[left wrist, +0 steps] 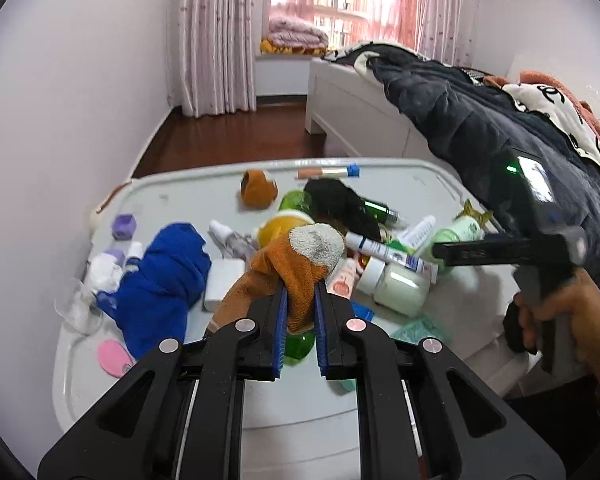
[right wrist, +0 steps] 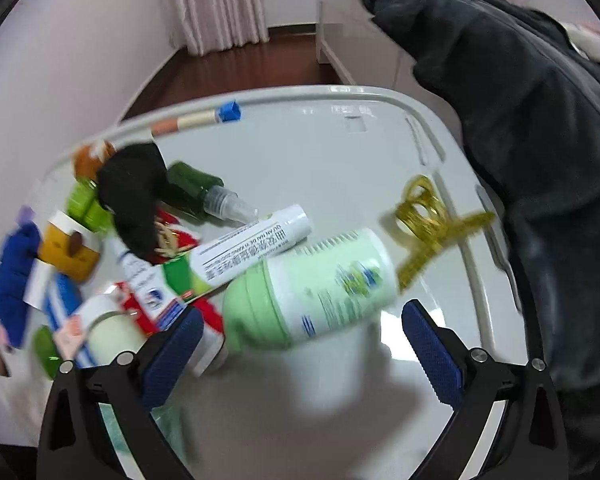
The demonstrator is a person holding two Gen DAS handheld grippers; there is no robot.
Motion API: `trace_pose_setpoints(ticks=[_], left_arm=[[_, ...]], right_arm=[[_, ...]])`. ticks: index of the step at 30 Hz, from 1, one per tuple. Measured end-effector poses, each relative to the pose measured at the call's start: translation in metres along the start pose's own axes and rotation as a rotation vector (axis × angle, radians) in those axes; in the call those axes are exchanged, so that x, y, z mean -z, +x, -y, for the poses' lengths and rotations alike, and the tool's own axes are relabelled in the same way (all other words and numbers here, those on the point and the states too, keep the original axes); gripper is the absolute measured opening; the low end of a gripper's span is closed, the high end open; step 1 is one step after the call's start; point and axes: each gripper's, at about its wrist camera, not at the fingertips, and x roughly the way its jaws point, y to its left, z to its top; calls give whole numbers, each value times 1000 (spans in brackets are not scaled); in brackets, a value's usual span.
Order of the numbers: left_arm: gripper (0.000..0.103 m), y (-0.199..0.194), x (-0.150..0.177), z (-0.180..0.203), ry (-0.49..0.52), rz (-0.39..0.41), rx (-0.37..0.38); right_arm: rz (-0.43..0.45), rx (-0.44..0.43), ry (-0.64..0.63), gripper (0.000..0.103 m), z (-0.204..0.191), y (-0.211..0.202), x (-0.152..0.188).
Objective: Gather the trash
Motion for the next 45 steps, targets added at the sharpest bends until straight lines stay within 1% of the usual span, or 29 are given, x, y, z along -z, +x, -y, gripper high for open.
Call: trace_pose_setpoints(ticks=[2,4,5,10,13,16,18,20,22,23,24,26,27,28,29,30,31,32,33,34,35,36,39,41,42,44,45], left_arm=[[11,3,2,1,1,-12,-1],[11,3,1,1,-6,-20,4],[11,4,1,0,-14,-26,7],[12,6,2,-2,-36,-40,21],[12,6,4,0,-33,-46,31],[12,2,6,5,-21,-54,43],[12,-6,10,12,-14,-68,73],[12,-22,22,21,-4,-91,125],[12,-39,44,32,13,-126,165],[12,-46,57,37,17,-152,184],[12,-54,76,42,18,-194,206],[12,-58,102,50,25,-267,227],[12,-59,114,54,32,-311,235],[12,-59,129,57,35,-360,245],[21,-58,138,60,39,-390,247],[27,-57,146,63,50,-426,246],[44,-55,154,65,64,-468,232],[63,-54,160,67,72,-491,217],[70,-52,165,69,87,-511,190],[75,-52,166,70,96,-514,175],[75,-52,166,69,100,-510,164],[75,-53,165,68,97,-500,156],[78,-57,156,60,65,-463,153],[78,-60,146,53,41,-419,175],[78,-61,141,51,41,-397,184],[78,-64,122,48,63,-329,189],[78,-64,111,47,85,-285,186]], right_arm=[[-9,40,-33,98,-5,11,-3],[-22,73,-81,90,-11,19,-6],[-29,85,-99,90,-12,22,-5],[5,91,-124,90,-14,13,2],[41,85,-117,90,-14,-4,8],[74,51,-108,90,-18,-33,17],[97,9,-116,90,-20,-61,31],[103,-48,-137,90,-21,-87,51],[82,-104,-183,90,-33,-112,87],[55,-128,-221,90,-41,-123,114],[32,-143,-243,90,-47,-127,134],[-36,-176,-282,90,-56,-131,177],[-94,-195,-306,90,-62,-129,204],[-135,-207,-325,90,-66,-127,221],[-180,-213,-347,90,-70,-124,244],[-213,-210,-371,90,-73,-120,257],[-235,-198,-391,90,-76,-117,269],[-252,-183,-405,90,-77,-114,276],[-270,-165,-416,90,-77,-111,282],[-271,-161,-413,90,-77,-111,282],[-258,-163,-400,91,-75,-113,279],[-230,-167,-374,98,-71,-119,271],[-150,-163,-316,98,-59,-136,245],[-111,-157,-291,98,-48,-146,229],[-79,-154,-268,98,-41,-152,216],[-37,-154,-235,98,-28,-161,197],[-3,-149,-206,97,-20,-167,180]])
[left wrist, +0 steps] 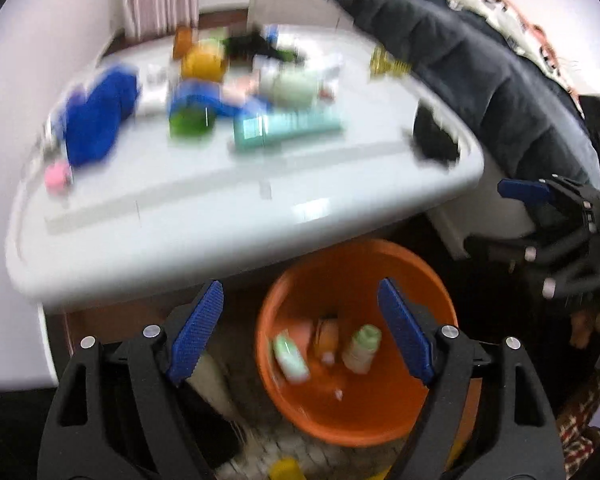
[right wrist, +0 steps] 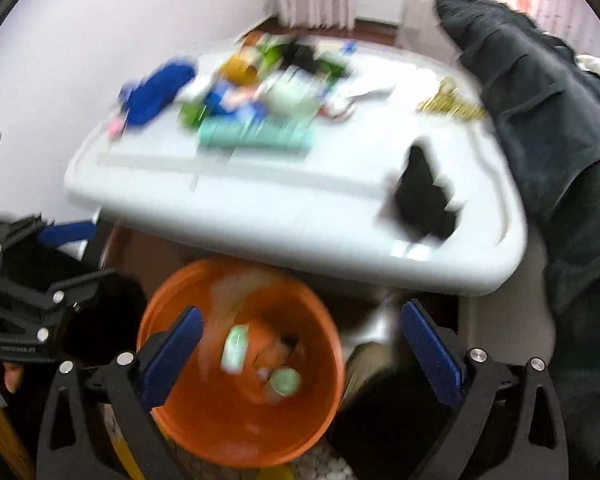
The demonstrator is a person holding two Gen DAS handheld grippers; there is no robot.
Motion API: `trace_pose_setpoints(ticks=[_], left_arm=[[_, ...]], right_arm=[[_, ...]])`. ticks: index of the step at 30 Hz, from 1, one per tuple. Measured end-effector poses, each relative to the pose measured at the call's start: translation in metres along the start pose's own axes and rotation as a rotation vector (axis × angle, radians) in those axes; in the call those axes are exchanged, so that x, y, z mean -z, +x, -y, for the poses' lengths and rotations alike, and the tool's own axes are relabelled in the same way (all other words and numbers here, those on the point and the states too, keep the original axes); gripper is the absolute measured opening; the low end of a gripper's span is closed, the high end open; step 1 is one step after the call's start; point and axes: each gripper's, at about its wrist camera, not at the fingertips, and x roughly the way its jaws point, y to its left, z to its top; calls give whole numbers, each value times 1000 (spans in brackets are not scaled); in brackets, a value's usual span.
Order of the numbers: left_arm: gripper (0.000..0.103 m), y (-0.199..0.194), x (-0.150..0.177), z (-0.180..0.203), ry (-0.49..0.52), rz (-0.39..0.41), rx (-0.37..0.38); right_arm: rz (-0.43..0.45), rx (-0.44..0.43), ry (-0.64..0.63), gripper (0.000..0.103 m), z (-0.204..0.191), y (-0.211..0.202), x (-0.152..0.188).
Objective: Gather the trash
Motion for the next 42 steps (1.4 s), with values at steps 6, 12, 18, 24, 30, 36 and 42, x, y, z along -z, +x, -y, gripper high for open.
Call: trace_pose_setpoints(ticks=[6,12,18,24,30,36,42], left_arm=[[78,11,-68,7,170,142,-6],[78,61,-100,25,373,84,76],[78,105,-109,24,463,23,91],[70,132,-111,16,462,-48,73],[39,125,-109,4,315,-50,66],[37,109,-96,7,199,-59,56],[36,68,-72,11,130,16,55]], right_arm=[[140,7,158,98,39,-1,-54],[182,109,176,98,57,17,-51],[190,146,177,98,70,20,-43],[182,100,210,98,77,21,-41],[175,122,215,98,80,26,-42],[159,135,240,98,88,33,-38],[131,164,243,98,90,47,-40]])
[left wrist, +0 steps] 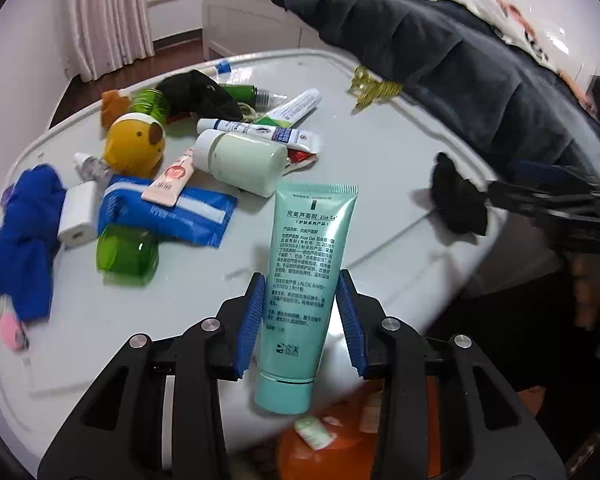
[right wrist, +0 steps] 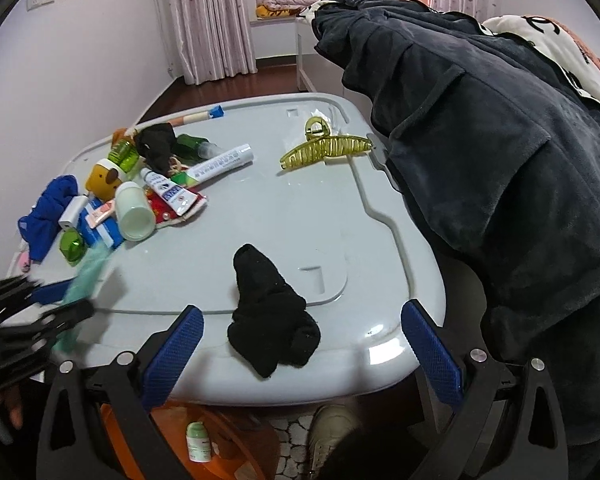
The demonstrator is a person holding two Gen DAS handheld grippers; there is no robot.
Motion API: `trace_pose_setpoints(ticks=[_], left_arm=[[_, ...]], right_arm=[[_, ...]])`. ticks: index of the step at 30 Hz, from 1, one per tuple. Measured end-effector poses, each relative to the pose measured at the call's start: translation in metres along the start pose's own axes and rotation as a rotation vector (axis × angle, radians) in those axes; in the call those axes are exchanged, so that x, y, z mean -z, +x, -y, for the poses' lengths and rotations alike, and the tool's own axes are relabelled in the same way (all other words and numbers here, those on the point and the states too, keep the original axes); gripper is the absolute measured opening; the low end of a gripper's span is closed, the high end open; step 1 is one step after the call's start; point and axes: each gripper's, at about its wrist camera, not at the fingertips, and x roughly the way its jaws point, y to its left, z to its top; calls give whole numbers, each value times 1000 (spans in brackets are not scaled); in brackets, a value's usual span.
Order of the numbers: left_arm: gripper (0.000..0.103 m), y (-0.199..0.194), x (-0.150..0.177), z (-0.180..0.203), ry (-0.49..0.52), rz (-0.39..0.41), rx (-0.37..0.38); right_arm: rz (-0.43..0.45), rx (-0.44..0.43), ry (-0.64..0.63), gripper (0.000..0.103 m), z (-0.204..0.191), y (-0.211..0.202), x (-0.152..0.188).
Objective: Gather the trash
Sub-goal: 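Grasp the teal tube with the left tool while the right tool grasps the black sock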
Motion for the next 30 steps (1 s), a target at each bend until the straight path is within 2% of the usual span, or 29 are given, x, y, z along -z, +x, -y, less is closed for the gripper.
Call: trace_pose_setpoints(ticks=[6,8,9,10,11,12,15,23,28,30], left_arm=[[36,-29,15,11,-13,56,27],[35,-31,18,11,-18,61,38],[35,-30,18,13,-20,61,42],[35,-30,19,15,-20,61,46],[35,-30,19,15,-21,62,49],[35,-30,21,15,-20,60,52],[35,-32,24,15,-21,64,54],[34,-45,27,18,-30,93,55],[33,-63,43,29,-39,97,74],[32,-71,54,33,-48,87,88]], right_arm=[[-18,49,-97,97,-28,21,-7],[-40,79,-121,94,-35,35,-8],[-54,91,-132,86,-36,41,-7],[-78,104,-144,60,-36,49,-5],[-110,96,-150,54,-36,58,-3],[-92,71,-127,42,-32,55,-3],[-90,81,-125,39,-28,51,-2],[-25,-30,-101,39,-30,18,-3],[-14,-118,-167,39,-51,-27,18],[-36,-152,-202,39,-62,-42,36]])
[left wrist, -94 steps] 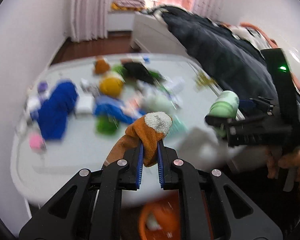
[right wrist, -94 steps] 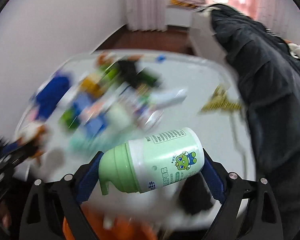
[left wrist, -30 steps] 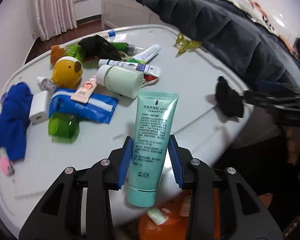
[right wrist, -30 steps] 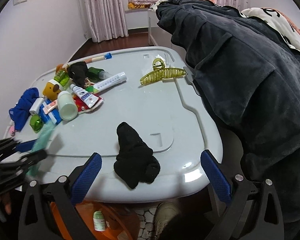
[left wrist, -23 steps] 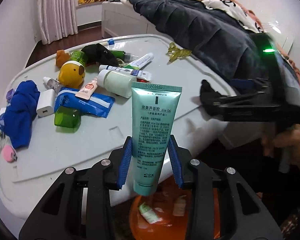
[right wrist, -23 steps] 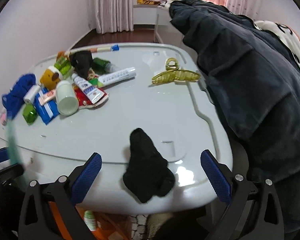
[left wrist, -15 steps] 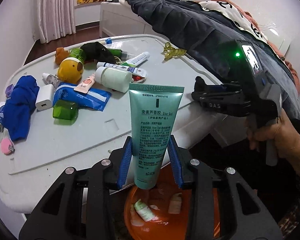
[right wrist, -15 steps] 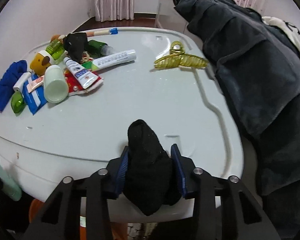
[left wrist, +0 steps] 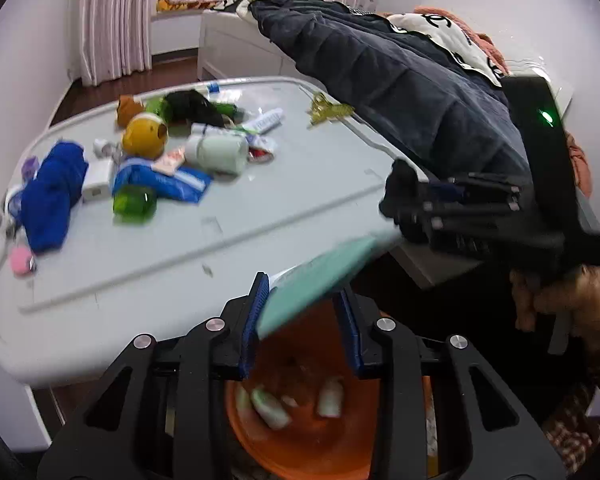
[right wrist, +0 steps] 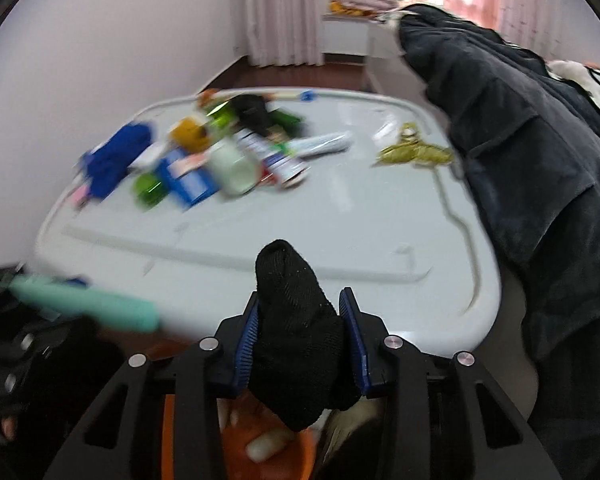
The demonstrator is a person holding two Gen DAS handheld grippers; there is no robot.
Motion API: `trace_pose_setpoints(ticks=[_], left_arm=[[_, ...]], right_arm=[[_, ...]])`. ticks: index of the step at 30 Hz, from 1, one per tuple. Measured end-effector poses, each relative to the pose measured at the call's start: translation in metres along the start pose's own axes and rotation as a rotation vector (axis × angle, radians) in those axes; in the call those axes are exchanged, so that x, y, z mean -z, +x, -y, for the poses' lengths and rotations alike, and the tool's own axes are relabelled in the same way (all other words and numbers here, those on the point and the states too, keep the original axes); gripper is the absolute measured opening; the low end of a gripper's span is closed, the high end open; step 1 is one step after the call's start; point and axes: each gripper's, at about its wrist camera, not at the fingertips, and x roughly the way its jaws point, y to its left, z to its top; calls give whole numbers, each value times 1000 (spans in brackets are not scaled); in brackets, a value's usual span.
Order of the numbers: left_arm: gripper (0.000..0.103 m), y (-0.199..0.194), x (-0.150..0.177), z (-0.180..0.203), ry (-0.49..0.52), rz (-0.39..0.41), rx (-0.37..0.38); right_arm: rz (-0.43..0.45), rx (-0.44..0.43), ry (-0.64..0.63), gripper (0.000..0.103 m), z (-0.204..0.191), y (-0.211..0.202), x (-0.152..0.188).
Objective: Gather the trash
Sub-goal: 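Grasp the teal tube with the left tool while the right tool grasps the black sock, then grasp the green cup with the left tool while the right tool grasps the white jar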
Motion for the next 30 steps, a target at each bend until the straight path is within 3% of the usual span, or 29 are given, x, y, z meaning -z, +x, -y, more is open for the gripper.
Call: trace_pose_setpoints(ticks=[3,7,8,9,10,11,13,19,26,30], left_arm=[[32,-7,18,5,-4,-33,4],[32,-2,49,15,12,-150,28],[36,1,55,18,18,-174,31],[43,6,62,21,22,-211,49],[61,9,65,23,25,-235,54],[69,12,69,26,34,-259,37],[69,12,70,32,72,-257,9],[79,-15,43,1,-12,-100,-53],[85,-8,-23,-62,-97,10,-230],[85,35,-57,-93,-119,-41,-285]], right_arm=[[-74,-55,-27,39,-21,-6,33],[-213,-139,-10,44,-36,7,77],[-234,-135,-12,50,-41,11,87],[-275,-130,-25,69,-46,17,96],[-287,-124,-33,79,-50,18,100],[-268,-101,-36,83,-51,15,98],[-231,-93,-23,93,-50,7,92],[-117,-35,61,93,-14,-16,54],[155,-35,26,97,-5,-52,-62],[229,-32,54,97,-9,-36,-102]])
